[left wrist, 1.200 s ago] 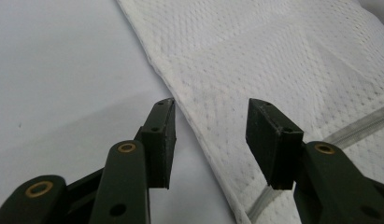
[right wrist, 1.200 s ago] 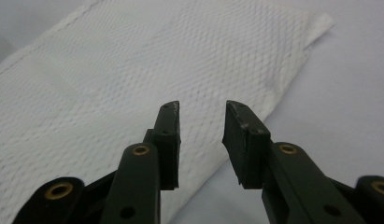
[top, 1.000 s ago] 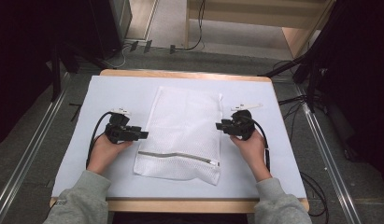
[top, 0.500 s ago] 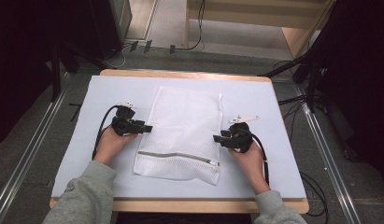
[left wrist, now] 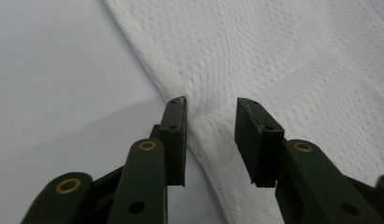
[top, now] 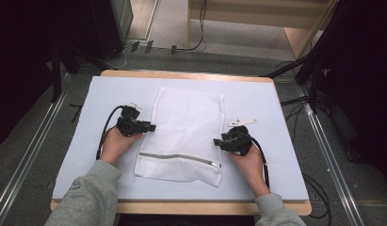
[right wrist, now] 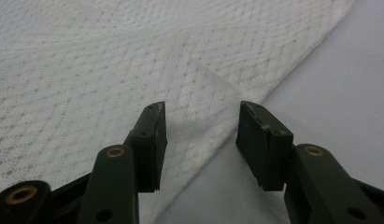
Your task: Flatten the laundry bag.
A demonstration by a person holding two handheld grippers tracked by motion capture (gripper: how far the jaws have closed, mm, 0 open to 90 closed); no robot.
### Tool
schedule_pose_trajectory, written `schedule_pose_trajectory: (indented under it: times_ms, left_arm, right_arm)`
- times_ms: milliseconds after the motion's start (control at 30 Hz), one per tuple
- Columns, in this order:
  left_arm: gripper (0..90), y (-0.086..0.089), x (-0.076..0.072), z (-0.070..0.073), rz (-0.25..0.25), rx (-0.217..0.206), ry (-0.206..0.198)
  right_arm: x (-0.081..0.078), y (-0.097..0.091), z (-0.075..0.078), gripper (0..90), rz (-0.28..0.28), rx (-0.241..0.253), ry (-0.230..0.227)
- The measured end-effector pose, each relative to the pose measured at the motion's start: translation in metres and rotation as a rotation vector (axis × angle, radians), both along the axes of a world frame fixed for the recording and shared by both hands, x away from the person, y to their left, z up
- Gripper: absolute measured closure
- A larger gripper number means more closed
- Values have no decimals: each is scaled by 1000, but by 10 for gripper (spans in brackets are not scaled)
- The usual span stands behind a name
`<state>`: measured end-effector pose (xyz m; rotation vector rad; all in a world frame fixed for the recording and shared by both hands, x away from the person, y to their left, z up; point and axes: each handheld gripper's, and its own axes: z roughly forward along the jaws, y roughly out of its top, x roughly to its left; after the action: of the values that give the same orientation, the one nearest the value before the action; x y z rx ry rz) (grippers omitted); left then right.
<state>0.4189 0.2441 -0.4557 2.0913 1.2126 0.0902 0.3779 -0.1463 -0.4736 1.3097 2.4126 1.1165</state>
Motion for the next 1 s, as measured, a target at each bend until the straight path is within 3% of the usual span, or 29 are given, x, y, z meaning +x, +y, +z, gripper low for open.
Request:
schedule_pose_trajectory:
  times_ms: [133, 300, 433, 500, 667, 900, 1000]
  left_arm:
    - [790, -2, 0, -1, -9, -1, 21]
    - [880, -2, 1, -1, -16, -2, 40]
    - [887, 0, 1, -1, -10, -12, 53]
    - [887, 2, 1, 0, -3, -9, 47]
    - [893, 12, -3, 2, 16, -35, 55]
    - [893, 24, -7, 1, 58, -36, 44]
    - [892, 28, -1, 1, 85, -44, 24]
  right_arm:
    - [-1, 3, 0, 584, -1, -30, -21]
    - [0, 2, 0, 770, -22, -76, -43]
    - [7, -4, -1, 889, -40, -7, 1]
    - [10, -4, 0, 899, -37, -5, 18]
    - [17, 3, 3, 900, -31, -54, 11]
    - [31, 9, 4, 900, -28, -52, 13]
    - [39, 14, 4, 900, -20, -52, 10]
